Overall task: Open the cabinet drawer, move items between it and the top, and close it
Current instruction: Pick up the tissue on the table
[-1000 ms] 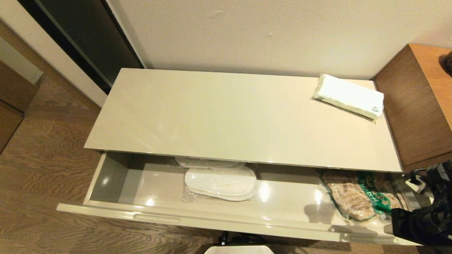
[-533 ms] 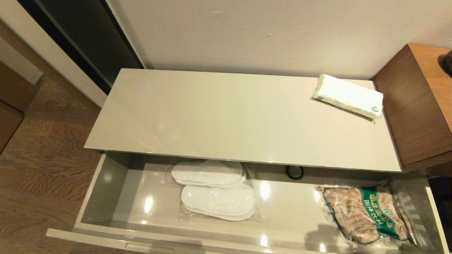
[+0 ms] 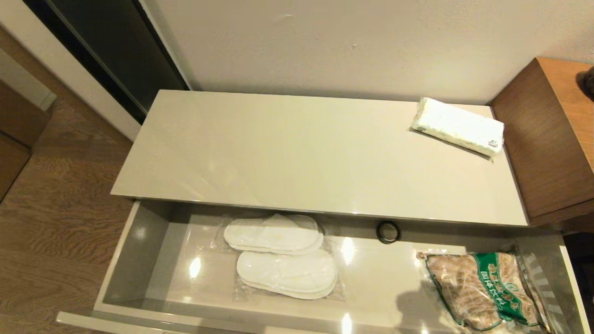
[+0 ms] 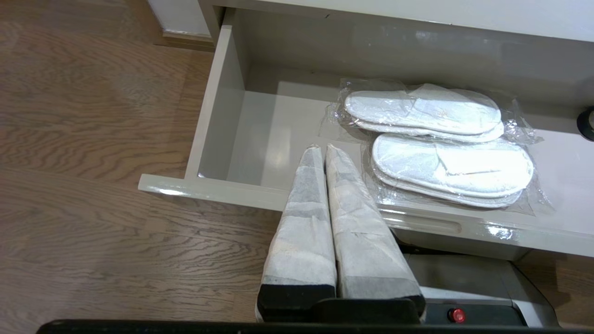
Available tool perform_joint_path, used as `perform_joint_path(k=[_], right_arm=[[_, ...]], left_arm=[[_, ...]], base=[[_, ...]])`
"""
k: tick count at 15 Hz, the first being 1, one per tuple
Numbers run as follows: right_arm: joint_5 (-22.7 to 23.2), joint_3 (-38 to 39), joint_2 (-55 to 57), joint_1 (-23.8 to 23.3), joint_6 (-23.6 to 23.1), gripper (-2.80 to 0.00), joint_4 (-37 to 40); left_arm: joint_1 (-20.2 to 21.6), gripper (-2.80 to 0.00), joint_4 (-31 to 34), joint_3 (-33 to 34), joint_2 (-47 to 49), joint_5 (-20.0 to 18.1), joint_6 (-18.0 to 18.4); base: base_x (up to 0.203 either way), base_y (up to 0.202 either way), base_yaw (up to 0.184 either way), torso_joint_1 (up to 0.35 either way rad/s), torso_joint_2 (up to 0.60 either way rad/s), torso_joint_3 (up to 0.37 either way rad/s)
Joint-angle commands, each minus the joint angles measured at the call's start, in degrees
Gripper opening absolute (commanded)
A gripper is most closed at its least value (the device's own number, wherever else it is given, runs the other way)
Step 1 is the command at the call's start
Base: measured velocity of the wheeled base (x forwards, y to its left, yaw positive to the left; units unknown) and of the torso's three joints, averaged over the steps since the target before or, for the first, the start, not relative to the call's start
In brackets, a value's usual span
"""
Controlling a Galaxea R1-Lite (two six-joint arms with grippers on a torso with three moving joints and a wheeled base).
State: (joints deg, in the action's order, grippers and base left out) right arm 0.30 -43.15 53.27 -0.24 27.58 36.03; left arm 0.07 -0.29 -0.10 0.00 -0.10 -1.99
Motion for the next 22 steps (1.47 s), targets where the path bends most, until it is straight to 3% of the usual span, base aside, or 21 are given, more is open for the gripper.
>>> perform_joint_path(k=[1, 7, 8, 12, 14, 16, 18, 22], right_arm=[[0.03, -0.48, 3.4, -0.02, 0.42, -2.8, -0.88], [-0.62, -6.43, 16.81, 0.0, 1.13, -2.8, -6.03], [-2.17, -8.95, 20.47, 0.03, 0.68, 0.0, -6.96], [-10.73, -26.5, 34.36, 0.17, -7.03, 0.0, -8.22], [-18.27, -34.99, 40.97, 0.82, -12.86, 0.0, -8.4], [-24.7, -40.06, 45.0, 3.03, -22.08, 0.0, -8.67], [-26.29, -41.66, 47.79, 4.52, -31.6, 0.0, -10.04], [-32.02, -44.14, 53.73, 5.32, -50.33, 0.0, -23.09]], left_arm=[[0.01, -2.8, 0.02, 0.01, 0.0, 0.01, -0.03], [0.01, -2.8, 0.02, 0.01, 0.0, 0.01, -0.03], [0.01, -2.8, -0.06, 0.01, 0.0, 0.01, -0.03], [0.01, -2.8, -0.06, 0.01, 0.0, 0.01, -0.03], [-0.07, -2.8, -0.04, 0.01, 0.0, 0.01, -0.03], [0.01, -2.8, -0.06, 0.01, 0.0, 0.01, -0.03], [-0.04, -2.8, -0.06, 0.01, 0.0, 0.01, -0.03], [0.01, -2.8, -0.06, 0.01, 0.0, 0.01, -0.03]], base=[[0.0, 0.0, 0.0, 0.0, 0.0, 0.0], [0.0, 0.0, 0.0, 0.0, 0.0, 0.0], [0.0, 0.0, 0.0, 0.0, 0.0, 0.0], [0.0, 0.0, 0.0, 0.0, 0.0, 0.0], [0.0, 0.0, 0.0, 0.0, 0.0, 0.0], [0.0, 0.0, 0.0, 0.0, 0.0, 0.0], [0.0, 0.0, 0.0, 0.0, 0.0, 0.0], [0.0, 0.0, 0.0, 0.0, 0.0, 0.0]])
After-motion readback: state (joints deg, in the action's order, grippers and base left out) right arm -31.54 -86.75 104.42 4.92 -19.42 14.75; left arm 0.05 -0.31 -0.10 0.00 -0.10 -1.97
